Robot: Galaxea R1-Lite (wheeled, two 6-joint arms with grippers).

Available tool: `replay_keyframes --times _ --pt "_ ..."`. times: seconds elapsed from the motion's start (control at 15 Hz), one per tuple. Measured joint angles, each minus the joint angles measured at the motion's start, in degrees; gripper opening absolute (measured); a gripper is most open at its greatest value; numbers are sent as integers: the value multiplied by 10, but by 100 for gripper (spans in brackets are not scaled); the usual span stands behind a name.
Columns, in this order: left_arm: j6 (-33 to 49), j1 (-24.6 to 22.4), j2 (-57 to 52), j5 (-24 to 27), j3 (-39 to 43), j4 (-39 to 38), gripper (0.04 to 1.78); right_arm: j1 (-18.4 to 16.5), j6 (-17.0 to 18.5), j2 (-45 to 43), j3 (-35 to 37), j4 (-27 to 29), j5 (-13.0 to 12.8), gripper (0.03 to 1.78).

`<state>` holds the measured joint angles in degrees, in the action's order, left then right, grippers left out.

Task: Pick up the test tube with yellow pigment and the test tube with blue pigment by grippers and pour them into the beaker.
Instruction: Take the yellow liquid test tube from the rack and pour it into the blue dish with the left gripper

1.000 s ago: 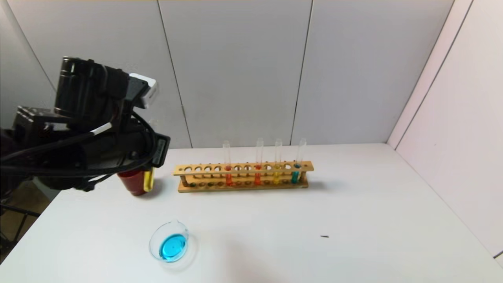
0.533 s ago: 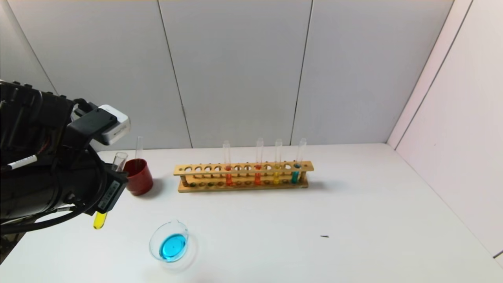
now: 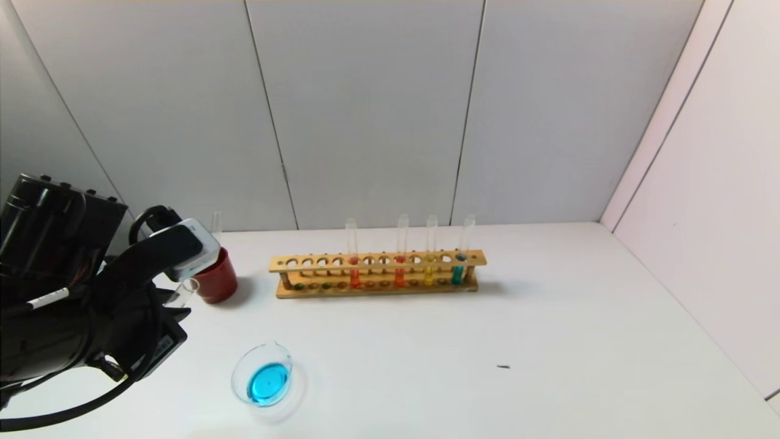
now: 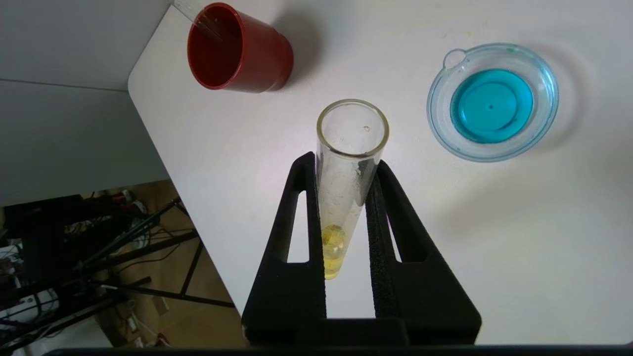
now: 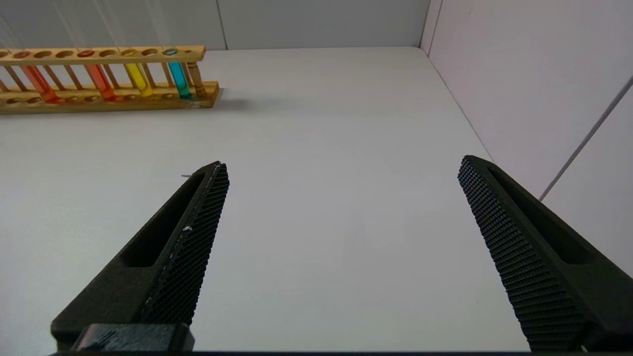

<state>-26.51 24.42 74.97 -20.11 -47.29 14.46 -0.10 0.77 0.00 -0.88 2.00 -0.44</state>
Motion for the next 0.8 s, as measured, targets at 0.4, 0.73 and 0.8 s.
replay_keyframes --times 0.4,0.73,0.8 --pt "-34 1 37 -8 -6 73 30 0 0 0 0 0 0 170" --pt "-48 12 89 -30 -5 90 30 0 0 0 0 0 0 170" --pt "-52 14 97 -39 -5 97 30 0 0 0 0 0 0 170"
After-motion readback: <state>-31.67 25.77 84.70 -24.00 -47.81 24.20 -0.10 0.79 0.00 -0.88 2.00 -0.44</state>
